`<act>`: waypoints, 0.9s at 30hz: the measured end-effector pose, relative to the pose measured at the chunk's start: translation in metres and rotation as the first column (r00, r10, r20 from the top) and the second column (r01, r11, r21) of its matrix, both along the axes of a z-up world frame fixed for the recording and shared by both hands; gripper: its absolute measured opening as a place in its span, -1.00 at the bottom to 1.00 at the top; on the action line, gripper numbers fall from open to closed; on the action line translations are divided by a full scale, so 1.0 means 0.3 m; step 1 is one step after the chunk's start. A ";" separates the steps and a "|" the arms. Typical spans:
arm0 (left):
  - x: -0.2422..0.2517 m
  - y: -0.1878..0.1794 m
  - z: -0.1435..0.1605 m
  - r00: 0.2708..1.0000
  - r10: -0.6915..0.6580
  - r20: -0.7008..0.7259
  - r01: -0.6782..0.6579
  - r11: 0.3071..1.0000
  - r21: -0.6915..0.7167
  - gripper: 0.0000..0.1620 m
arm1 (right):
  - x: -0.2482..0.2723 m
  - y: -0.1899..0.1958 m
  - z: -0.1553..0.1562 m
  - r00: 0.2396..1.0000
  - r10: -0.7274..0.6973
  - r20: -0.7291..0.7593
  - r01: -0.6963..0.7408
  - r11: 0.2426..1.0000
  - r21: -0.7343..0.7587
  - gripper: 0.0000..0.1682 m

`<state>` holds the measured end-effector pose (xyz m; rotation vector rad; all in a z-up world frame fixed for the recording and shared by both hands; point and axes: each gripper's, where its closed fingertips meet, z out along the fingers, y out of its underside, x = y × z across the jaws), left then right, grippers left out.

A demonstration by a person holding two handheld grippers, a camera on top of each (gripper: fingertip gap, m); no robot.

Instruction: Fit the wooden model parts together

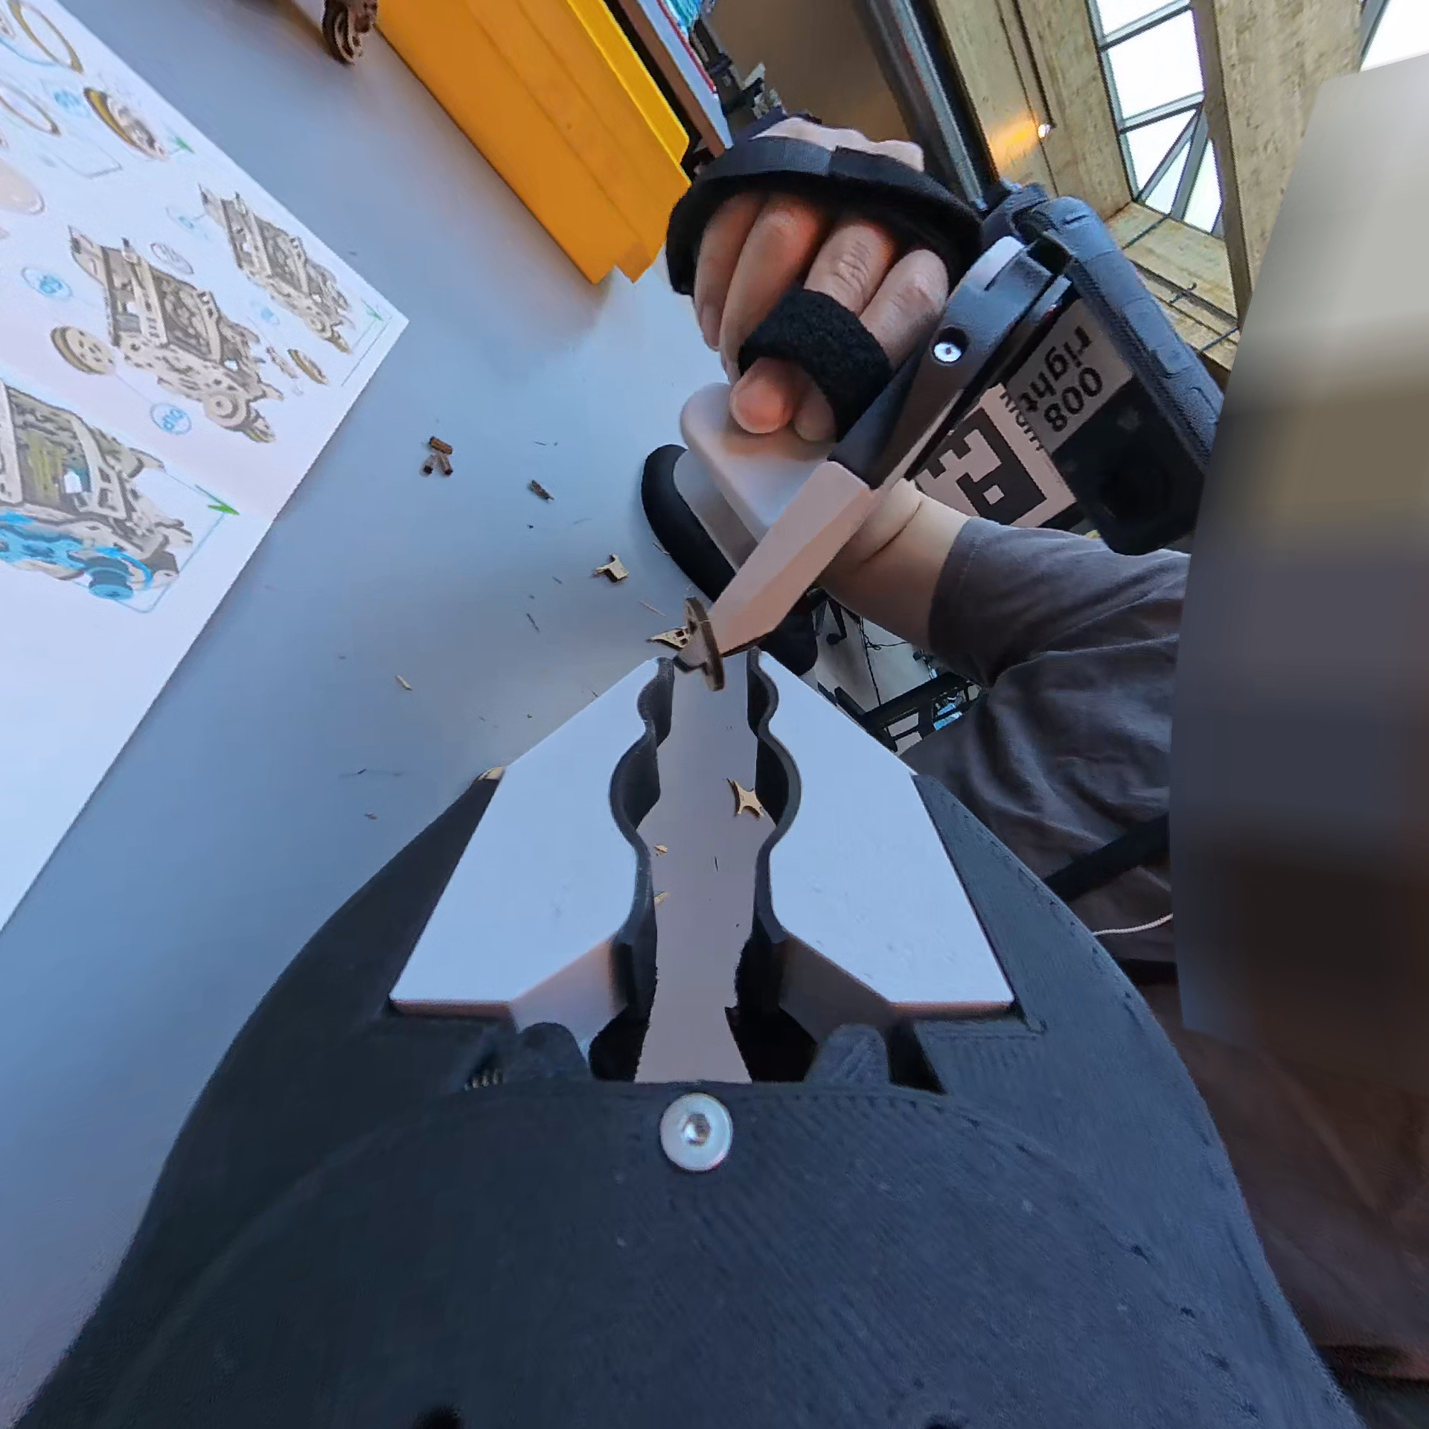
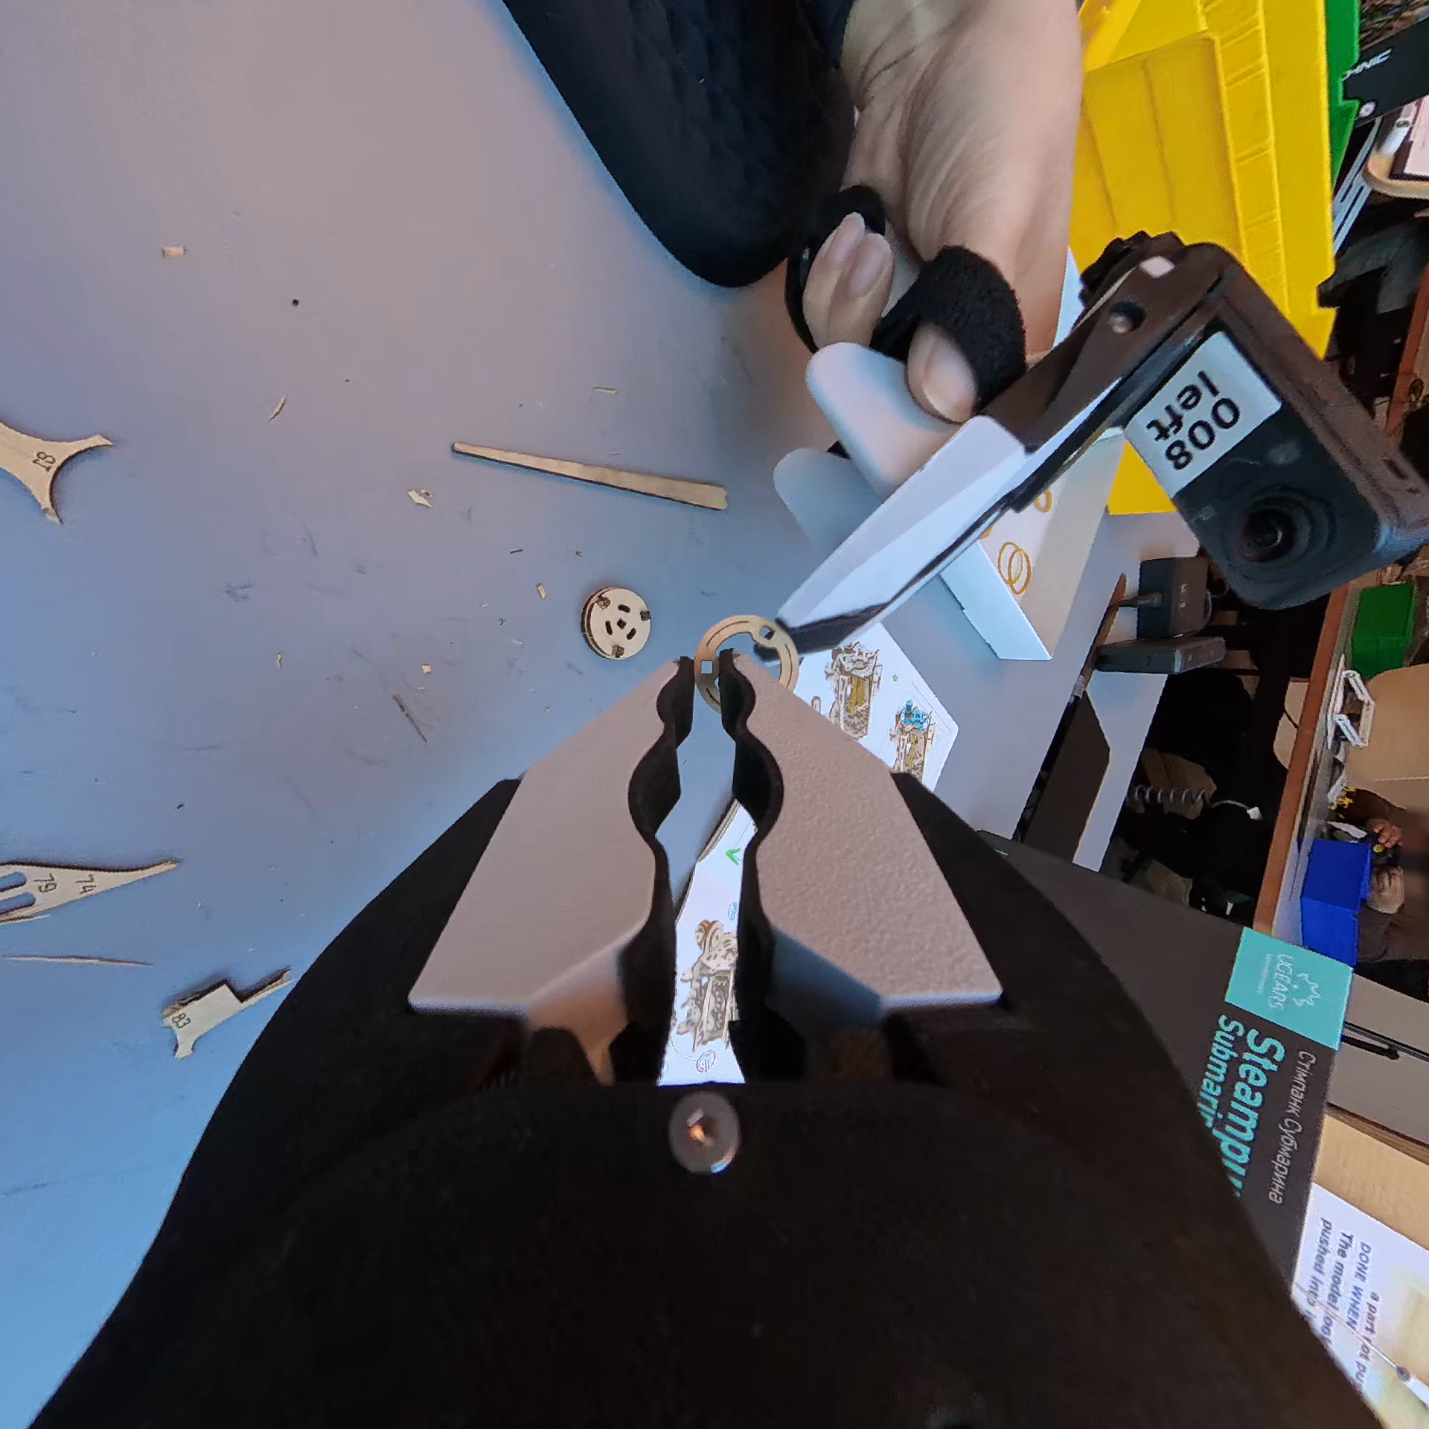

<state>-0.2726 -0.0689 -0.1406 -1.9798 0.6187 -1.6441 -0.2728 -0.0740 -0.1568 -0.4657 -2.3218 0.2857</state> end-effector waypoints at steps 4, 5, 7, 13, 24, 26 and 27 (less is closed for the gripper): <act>0.016 -0.007 -0.013 1.000 -0.016 -0.003 0.016 1.000 -0.018 -0.98 | -0.003 -0.003 -0.010 1.000 0.006 0.011 -0.006 1.000 0.005 -0.93; 0.012 0.004 -0.016 1.000 0.008 -0.013 -0.009 1.000 -0.017 -0.98 | -0.006 0.004 -0.008 1.000 -0.003 0.001 0.003 1.000 0.009 -0.93; -0.009 0.033 0.005 0.997 0.072 0.026 -0.071 0.997 -0.028 -0.99 | -0.027 0.037 0.031 0.992 -0.076 -0.100 0.074 0.997 -0.029 -0.87; -0.092 0.121 0.078 0.932 0.318 0.175 -0.311 0.948 -0.067 -1.00 | -0.042 0.163 0.199 0.781 -0.554 -0.289 0.313 0.747 -0.587 -0.33; -0.113 0.148 0.090 0.847 0.471 0.247 -0.466 0.881 -0.079 -1.00 | -0.134 0.165 0.133 0.613 -0.752 -0.242 0.448 0.583 -0.678 -0.54; -0.097 0.142 0.085 0.858 0.453 0.241 -0.446 0.891 -0.086 -0.99 | -0.131 0.176 0.118 0.610 -0.761 -0.221 0.460 0.566 -0.684 -0.70; -0.092 0.141 0.084 0.861 0.448 0.240 -0.441 0.894 -0.083 -0.99 | -0.128 0.177 0.118 0.616 -0.756 -0.221 0.450 0.568 -0.689 -0.71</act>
